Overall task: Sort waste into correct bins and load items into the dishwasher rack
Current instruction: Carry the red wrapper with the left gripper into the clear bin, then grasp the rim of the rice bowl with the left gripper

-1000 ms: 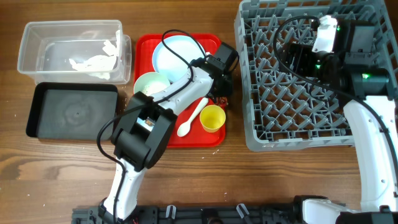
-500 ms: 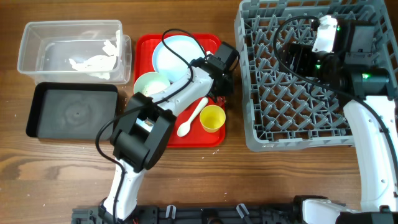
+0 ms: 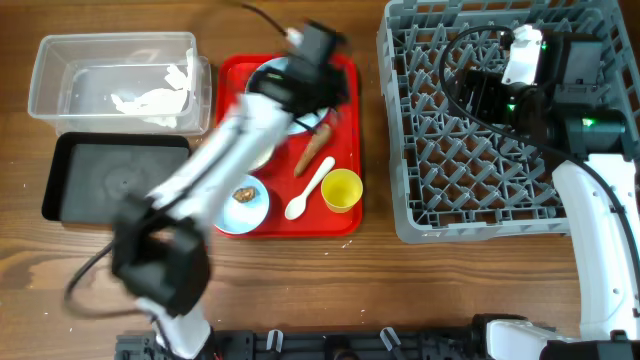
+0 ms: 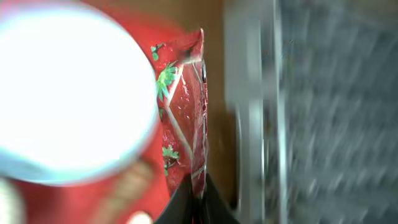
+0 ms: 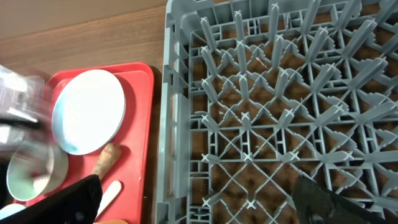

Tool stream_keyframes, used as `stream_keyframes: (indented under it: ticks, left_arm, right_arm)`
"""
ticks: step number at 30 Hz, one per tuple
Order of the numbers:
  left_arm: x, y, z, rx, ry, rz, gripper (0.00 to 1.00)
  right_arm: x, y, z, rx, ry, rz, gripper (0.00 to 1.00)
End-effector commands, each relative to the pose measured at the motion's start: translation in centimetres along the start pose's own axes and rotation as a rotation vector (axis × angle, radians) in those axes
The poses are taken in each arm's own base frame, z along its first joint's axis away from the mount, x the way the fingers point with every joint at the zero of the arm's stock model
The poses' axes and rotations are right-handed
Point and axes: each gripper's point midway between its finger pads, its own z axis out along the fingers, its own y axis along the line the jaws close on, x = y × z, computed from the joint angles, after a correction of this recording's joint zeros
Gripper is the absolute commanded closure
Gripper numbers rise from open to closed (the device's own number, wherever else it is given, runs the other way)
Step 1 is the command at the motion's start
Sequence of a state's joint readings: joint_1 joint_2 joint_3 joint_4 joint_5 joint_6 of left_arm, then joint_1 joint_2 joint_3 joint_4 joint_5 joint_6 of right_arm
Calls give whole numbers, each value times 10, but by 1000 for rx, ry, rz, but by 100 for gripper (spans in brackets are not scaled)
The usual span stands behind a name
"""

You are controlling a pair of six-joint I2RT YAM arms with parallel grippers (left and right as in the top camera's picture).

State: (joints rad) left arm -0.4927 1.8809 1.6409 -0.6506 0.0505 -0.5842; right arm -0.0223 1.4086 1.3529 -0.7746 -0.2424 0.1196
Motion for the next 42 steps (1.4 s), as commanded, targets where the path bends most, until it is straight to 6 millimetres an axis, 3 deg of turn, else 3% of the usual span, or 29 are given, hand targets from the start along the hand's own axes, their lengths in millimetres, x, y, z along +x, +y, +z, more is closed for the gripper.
stream_keyframes:
  ticks: [1,2,3,4,7,9,10,12,14,15,18,19,21,22,24,25,26,32,36,42]
  left_arm:
    - [-88,91,-65,-203,-283,-146,96]
    - [-98,111,-71,-258,-317,-173,96]
    - [-111,150,-76,-356,-360,-222,96]
    - [-117,174,-77,-410,-378,-251,96]
    - [-133,261,-59,-540,-403,-362,96]
    - [-136,294,-48,-571,-404,-404,91]
    - [-135,306,-42,-585,-399,-417,78]
    - [-132,323,-38,-607,-390,-437,30]
    - [-135,322,-42,-603,-401,-433,5]
    - [-138,317,-45,-590,-408,-430,2]
    - [-130,266,-54,-391,-285,-286,0]
    - [-114,237,-56,-269,-191,-260,3]
    - [-82,200,-58,-118,-38,-268,5]
    - [-56,182,-56,-77,70,-275,5]
    - [-19,164,-53,-92,205,-252,9]
    - [5,136,-48,-80,277,-146,13]
    - [17,124,-43,-113,297,-79,17]
    - [51,118,-23,-219,320,67,25]
    - [64,152,-1,-325,283,93,33]
    - [82,165,22,-298,280,204,36]
  right_arm:
    - [-3,1,1,5,-3,9,0]
    - [-3,1,1,6,-3,9,0]
    - [-3,1,1,5,-3,9,0]
    - [-3,1,1,5,-3,10,0]
    - [-3,1,1,5,-2,10,0]
    - [-3,1,1,6,0,11,0]
    - [-2,1,1,6,1,11,0]
    - [-2,1,1,6,2,11,0]
    - [-2,1,1,6,1,11,0]
    - [-2,1,1,6,2,11,0]
    - [-1,0,1,6,6,12,0]
    - [-1,0,1,6,6,12,0]
    - [-1,0,1,6,5,12,0]
    - [-1,0,1,7,6,11,0]
    - [-1,0,1,6,5,11,0]
    - [-1,0,1,6,5,12,0]
    - [-1,0,1,6,5,12,0]
    - [-1,0,1,6,5,12,0]
    - [-1,0,1,6,5,12,0]
    - [0,0,1,7,10,13,0]
